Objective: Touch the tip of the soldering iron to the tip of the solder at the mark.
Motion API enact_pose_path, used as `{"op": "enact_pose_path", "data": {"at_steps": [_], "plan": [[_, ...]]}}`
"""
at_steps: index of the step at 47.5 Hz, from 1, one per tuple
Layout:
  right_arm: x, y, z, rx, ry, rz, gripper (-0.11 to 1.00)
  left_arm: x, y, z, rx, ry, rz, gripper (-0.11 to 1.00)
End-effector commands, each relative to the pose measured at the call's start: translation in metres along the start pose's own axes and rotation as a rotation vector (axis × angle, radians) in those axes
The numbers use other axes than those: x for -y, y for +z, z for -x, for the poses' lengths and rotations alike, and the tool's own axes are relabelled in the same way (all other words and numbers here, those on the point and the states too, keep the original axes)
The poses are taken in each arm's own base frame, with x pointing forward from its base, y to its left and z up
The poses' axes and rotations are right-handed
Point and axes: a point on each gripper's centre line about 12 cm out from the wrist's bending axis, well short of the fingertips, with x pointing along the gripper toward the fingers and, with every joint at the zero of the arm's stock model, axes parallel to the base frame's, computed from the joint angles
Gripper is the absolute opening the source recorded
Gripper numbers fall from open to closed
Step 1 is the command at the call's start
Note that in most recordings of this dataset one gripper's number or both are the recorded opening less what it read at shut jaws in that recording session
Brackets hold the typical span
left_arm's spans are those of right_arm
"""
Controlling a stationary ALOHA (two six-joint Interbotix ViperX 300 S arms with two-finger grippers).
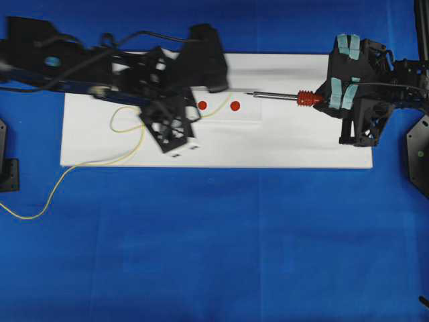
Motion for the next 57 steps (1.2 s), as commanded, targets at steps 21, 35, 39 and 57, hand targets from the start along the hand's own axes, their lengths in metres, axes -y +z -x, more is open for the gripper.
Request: {"op": "enact_pose_path", "data": {"at_steps": [21,35,39,57], "plan": [[0.005,0.001,0.001,0.005,-0.023,0.016,0.06,0.007,-0.005,-0.034,-0.047,0.002,0.046,0.02],[0.005,-0.001,-0.002,-0.006,-0.020,0.009,0.06,0.004,-0.008,-0.039,-0.060,0.009,0.048,0.02],[0.005,-0.001,-0.004,-0.015,-0.020,0.010,0.06,0.004,-0.009,-0.039,-0.061,0.009,0.050,0.02],[0.004,0.005,-0.026,-0.074,-0.019,0.018,0.06,0.004,-0.008,-0.039,-0.060,0.008,0.051,0.02]]}}
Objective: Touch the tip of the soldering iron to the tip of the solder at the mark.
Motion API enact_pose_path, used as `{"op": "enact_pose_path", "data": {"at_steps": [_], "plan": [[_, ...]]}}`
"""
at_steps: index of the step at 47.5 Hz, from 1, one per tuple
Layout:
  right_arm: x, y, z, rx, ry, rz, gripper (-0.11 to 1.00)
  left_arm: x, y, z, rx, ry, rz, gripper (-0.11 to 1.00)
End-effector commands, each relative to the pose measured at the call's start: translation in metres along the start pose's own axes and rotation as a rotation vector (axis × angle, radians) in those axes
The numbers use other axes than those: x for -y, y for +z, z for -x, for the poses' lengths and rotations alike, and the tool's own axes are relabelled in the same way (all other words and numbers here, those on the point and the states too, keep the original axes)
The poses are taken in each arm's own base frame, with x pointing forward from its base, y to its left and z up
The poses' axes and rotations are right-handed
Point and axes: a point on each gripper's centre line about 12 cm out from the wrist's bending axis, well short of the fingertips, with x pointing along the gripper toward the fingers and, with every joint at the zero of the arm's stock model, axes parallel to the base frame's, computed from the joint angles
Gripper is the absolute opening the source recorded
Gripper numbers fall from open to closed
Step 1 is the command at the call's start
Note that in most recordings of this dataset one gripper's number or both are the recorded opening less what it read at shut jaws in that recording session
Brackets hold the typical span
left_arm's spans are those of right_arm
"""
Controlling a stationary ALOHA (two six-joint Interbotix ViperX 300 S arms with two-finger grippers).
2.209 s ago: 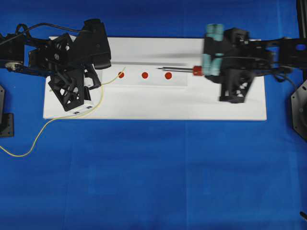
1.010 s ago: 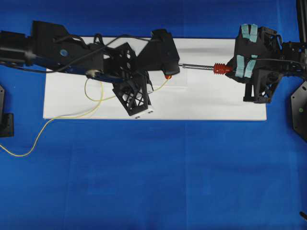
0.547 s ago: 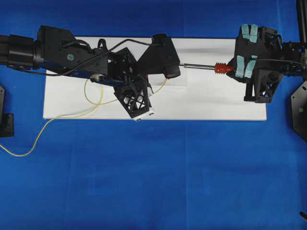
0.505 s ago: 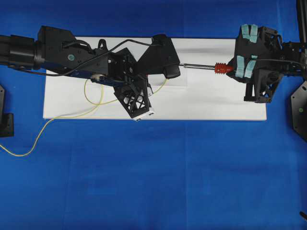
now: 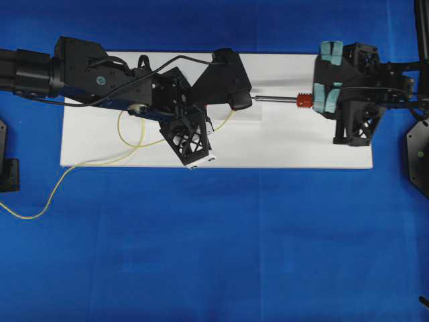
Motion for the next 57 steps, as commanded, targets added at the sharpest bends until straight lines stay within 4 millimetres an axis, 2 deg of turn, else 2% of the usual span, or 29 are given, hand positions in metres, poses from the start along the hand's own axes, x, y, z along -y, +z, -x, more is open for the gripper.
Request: {"op": "enact_pose_path", "data": {"at_steps": [1,19,57], "plan": [[0.000,0.015,-0.001,0.027,0.000,-0.001,0.06,0.001,0.008,0.008,0.033,-0.007,0.000,0.02],[-0.002,0.020,-0.028,-0.031,0.004,0.008,0.06,0.001,0.007,0.008,0.032,-0.007,-0.003,0.02],[-0.005,0.015,-0.033,-0.047,0.012,0.015,0.06,-0.004,0.010,0.008,0.035,-0.002,0.009,0.02]]}}
